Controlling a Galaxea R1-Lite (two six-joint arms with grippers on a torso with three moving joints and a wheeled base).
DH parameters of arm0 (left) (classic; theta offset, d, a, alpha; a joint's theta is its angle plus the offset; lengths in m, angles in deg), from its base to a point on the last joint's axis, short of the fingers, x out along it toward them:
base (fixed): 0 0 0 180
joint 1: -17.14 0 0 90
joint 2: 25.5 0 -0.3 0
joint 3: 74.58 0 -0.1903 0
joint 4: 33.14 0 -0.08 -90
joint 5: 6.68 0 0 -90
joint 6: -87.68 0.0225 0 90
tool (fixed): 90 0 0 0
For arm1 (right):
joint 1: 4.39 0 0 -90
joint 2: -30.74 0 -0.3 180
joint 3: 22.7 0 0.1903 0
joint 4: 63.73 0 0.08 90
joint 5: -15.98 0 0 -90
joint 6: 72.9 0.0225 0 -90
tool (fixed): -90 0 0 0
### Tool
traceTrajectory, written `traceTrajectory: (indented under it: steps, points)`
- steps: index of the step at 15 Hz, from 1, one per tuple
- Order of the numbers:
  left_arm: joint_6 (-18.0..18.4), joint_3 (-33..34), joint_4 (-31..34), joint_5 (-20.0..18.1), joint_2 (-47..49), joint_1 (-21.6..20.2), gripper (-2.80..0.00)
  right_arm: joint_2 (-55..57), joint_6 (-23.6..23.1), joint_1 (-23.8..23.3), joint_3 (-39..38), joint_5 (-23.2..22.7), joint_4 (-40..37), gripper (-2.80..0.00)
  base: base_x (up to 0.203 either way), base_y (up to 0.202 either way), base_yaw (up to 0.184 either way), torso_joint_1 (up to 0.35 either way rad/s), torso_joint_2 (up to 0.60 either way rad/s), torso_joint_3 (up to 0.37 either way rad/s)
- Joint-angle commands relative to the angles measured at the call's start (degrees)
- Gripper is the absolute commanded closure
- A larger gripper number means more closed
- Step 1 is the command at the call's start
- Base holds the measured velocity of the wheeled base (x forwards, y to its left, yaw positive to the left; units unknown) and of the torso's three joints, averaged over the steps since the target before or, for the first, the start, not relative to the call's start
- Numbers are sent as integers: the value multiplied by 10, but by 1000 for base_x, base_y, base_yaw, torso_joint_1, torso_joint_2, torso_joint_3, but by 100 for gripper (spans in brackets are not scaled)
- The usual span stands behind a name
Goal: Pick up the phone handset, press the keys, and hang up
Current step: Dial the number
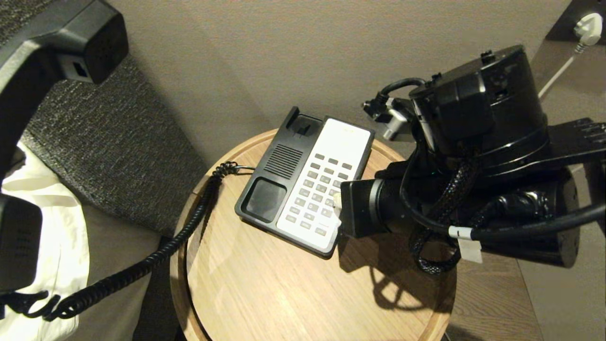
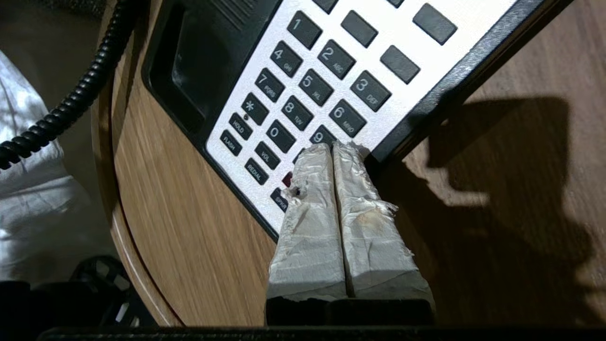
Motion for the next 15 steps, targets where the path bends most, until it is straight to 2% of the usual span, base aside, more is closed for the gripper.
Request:
traceTrajectory:
  steps: [1,15]
  points:
    - [-3,0,-1,0,1,0,0,3,1,2,1,2,-1,0,0,0,0,0,0,0]
    - [-7,-1,-1,0,0,0,0,25,1,1,2,8,4,0,0,0,0,0,0,0]
